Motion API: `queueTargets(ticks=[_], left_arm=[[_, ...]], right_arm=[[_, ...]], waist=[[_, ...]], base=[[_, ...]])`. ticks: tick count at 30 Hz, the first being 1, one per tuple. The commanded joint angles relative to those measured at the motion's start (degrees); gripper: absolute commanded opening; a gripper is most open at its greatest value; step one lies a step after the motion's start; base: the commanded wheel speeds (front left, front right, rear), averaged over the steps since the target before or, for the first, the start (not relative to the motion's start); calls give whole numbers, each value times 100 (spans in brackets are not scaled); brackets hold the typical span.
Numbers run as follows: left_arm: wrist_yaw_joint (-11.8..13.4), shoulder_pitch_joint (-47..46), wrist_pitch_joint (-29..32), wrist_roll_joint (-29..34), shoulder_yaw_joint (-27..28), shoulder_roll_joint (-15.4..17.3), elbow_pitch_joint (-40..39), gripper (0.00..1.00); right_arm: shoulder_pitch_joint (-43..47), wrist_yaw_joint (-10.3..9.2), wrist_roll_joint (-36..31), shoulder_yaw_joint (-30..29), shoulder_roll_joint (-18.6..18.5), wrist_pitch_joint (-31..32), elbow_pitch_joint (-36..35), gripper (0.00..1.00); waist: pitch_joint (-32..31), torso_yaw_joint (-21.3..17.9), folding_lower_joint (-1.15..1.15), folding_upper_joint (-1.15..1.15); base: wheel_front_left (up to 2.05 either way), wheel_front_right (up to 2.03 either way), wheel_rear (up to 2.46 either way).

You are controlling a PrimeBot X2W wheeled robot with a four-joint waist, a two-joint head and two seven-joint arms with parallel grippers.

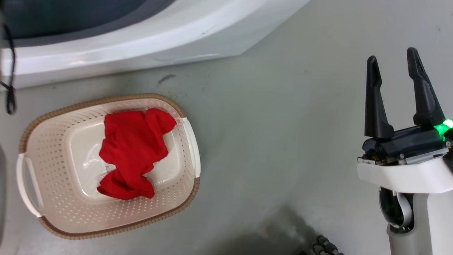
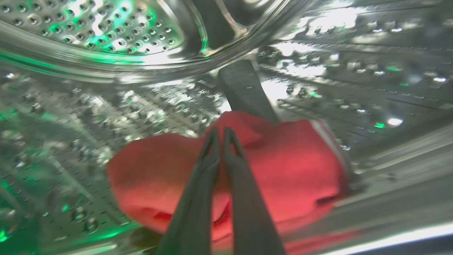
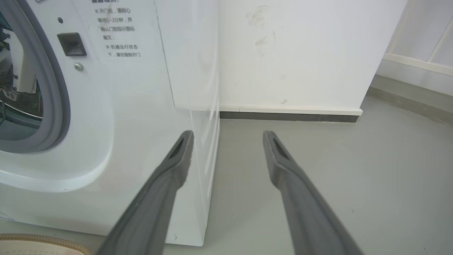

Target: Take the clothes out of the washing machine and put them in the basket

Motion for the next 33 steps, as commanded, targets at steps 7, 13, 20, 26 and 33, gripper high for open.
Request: queueTargets(ticks=[7,13,20,26,33], left_arm=[[0,867,-660,-307,-242,-177,-58,0],[0,1582,-1249,-599,-327,-308,-89,0],[30,2363,-1849,-799,-312,-490,-210,0],[247,3010,-1967,-791,-222,-504,-804,0],[529,3975,-1974,-674,2,-338,-2198,0]], right_arm=[[256,-4,-181,7,3,-11,101,100],[433,-4,-296,-4,4,-11,168,100],[728,-4,-455,45,3,-11,247,100],[977,-4,-515,46,4,-11,314,100],[1263,-4,-551,16,4,-11,394,100]], waist=[[-747,250,0,0],[-1245,407,0,0],[-1839,657,0,0],[-2335,848,0,0],[-2856,1012,0,0]], base=[[0,0,0],[0,0,0],[0,0,0],[0,0,0],[0,0,0]])
